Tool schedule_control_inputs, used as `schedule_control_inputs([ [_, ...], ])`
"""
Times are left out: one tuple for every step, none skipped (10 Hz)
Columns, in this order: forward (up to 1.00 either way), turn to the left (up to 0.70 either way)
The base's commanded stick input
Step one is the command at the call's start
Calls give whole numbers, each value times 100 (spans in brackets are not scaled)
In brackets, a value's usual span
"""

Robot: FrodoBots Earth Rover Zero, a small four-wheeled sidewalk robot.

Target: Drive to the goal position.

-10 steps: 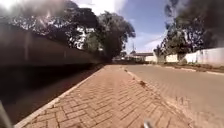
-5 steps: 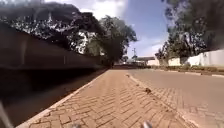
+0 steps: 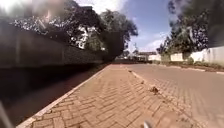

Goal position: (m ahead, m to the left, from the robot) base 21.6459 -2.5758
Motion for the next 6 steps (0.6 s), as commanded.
schedule_control_inputs([
  [70, -14],
  [70, 0],
  [70, 0],
  [70, 0],
  [70, 0],
  [70, 0],
])
